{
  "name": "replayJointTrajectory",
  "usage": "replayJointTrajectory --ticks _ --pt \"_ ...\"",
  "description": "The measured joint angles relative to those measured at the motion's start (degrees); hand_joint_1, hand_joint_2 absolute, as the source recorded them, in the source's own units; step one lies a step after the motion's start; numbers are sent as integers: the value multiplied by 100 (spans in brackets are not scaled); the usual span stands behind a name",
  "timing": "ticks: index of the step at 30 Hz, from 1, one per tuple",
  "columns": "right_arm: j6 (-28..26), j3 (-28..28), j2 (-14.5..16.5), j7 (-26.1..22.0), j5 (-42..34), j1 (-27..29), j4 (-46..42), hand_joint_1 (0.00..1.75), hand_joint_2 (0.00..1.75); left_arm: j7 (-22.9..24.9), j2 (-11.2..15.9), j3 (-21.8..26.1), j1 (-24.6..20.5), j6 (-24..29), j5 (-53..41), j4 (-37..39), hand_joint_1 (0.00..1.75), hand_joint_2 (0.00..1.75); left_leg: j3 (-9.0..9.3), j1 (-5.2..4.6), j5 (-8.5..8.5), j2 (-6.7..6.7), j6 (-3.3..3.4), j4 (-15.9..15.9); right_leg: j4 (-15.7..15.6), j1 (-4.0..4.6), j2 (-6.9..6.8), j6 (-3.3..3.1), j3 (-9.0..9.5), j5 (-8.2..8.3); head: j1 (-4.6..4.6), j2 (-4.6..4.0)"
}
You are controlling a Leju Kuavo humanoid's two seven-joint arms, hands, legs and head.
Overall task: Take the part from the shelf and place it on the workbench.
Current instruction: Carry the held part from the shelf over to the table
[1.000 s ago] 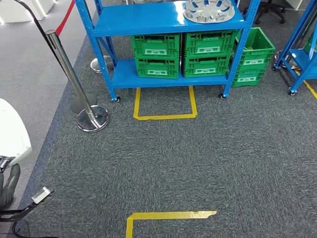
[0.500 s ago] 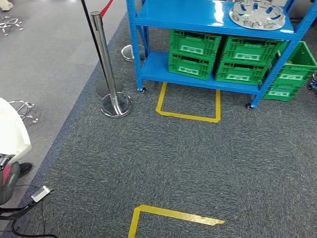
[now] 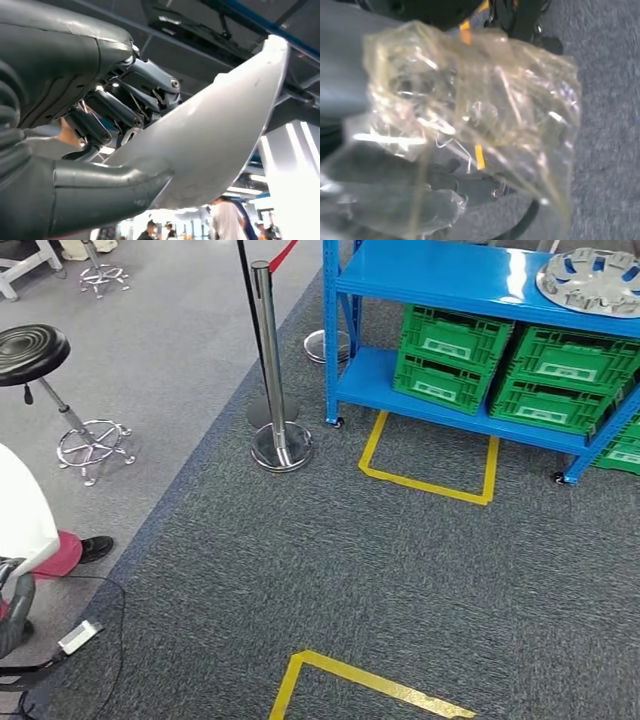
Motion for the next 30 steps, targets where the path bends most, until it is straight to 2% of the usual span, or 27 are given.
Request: replayJointTrajectory --ticks 1,2,3,4,5,7,9,11,12,14,16,17,18,19,20,21,23,24,25,27,28,30 --pt "1 0 -1 0 0 9 1 0 0 0 7 -3 -13 0 1 2 175 175 -172 22 -192 122 -35 381 -1 0 -76 -7 -3 -3 -18 0" --pt "1 0 -1 0 0 17 2 0 0 0 6 -7 -18 -1 2 7 175 175 -327 50 -330 186 -69 726 0 1 -155 -8 -6 -8 -21 0" --pt "1 0 -2 0 0 18 2 0 0 0 6 -10 -14 -1 2 13 175 175 -407 76 -365 212 -96 919 1 -1 -225 -4 -6 -15 -20 0" --pt "1 0 -2 0 0 18 3 0 0 0 7 -10 -10 -2 2 20 175 175 -393 102 -298 229 -120 919 2 -3 -294 4 -3 -24 -21 0" --pt "0 0 -2 0 0 17 3 0 0 0 7 -9 -10 -2 2 25 175 175 -267 123 -140 251 -135 701 3 -7 -355 19 7 -35 -21 0" --pt "1 0 -1 0 0 11 4 0 0 0 10 -8 -15 -2 2 28 175 175 143 131 187 389 -141 -35 6 0 -459 70 30 -68 -24 0" --pt "1 1 -2 0 0 0 5 0 0 0 13 -7 -23 -1 2 30 175 175 392 105 266 494 -70 -503 13 29 -540 145 26 -110 -21 0" --pt "0 2 -2 0 1 -14 5 0 0 -1 14 -5 -11 -13 25 33 175 175 408 79 220 438 37 -564 6 40 -630 221 53 -141 -15 0" --pt "4 5 -2 1 4 -20 5 0 0 -21 14 -6 -4 -70 131 35 175 175 407 78 225 391 81 -571 18 27 -625 259 76 -168 -13 0" --pt "37 14 -15 9 19 -22 6 0 0 -110 10 -27 -37 -343 782 37 175 175 406 83 250 284 171 -593 285 4 -425 307 -9 -380 10 0" --pt "98 32 -52 30 35 -6 8 0 0 -231 -20 -78 -117 -707 1820 39 175 175 390 77 265 176 232 -600 981 3 -148 307 -366 -759 39 0" --pt "123 44 -74 43 39 5 9 0 0 -298 -45 -102 -158 -868 2304 40 175 175 380 66 269 106 247 -599 1360 7 -87 299 -573 -902 41 0" --pt "133 57 -91 54 39 14 10 0 0 -369 -73 -119 -188 -988 2655 41 175 175 375 54 271 32 255 -598 1612 10 -57 288 -729 -950 42 0" --pt "136 71 -101 62 34 21 10 0 0 -457 -102 -131 -212 -1108 2984 41 175 175 375 42 272 -49 259 -596 1668 12 -38 271 -797 -881 43 0" --pt "133 87 -110 68 27 23 10 0 0 -552 -136 -141 -231 -1232 3322 40 175 175 381 32 272 -135 259 -593 1483 14 -4 245 -751 -693 43 0" --pt "128 104 -117 70 19 23 10 0 0 -638 -169 -146 -247 -1349 3643 40 175 175 388 24 272 -217 258 -591 1134 17 72 211 -624 -449 44 0" --pt "113 140 -146 70 2 19 19 0 0 -775 -239 -146 -289 -1567 4231 38 175 175 380 9 269 -373 238 -575 397 13 382 146 -334 -73 41 0" --pt "105 151 -157 70 -3 18 23 0 0 -813 -268 -144 -307 -1644 4426 37 175 175 365 11 270 -441 216 -568 202 13 479 136 -242 -2 38 0" --pt "101 161 -166 70 -6 17 28 0 0 -839 -294 -138 -320 -1701 4565 34 175 175 345 19 277 -512 182 -564 120 18 516 133 -197 13 38 0" --pt "95 179 -166 69 -7 7 29 0 0 -858 -326 -121 -320 -1748 4664 29 175 175 312 44 295 -619 113 -563 83 18 356 120 -152 37 40 0" --pt "93 189 -167 69 -8 0 29 0 0 -864 -337 -108 -320 -1756 4680 27 175 175 284 40 263 -536 82 -513 57 12 274 94 -134 51 32 0" --pt "90 204 -170 69 -11 4 30 0 0 -874 -353 -96 -352 -1763 4695 24 175 175 96 27 15 -165 26 -110 10 -6 84 44 -97 67 2 0"
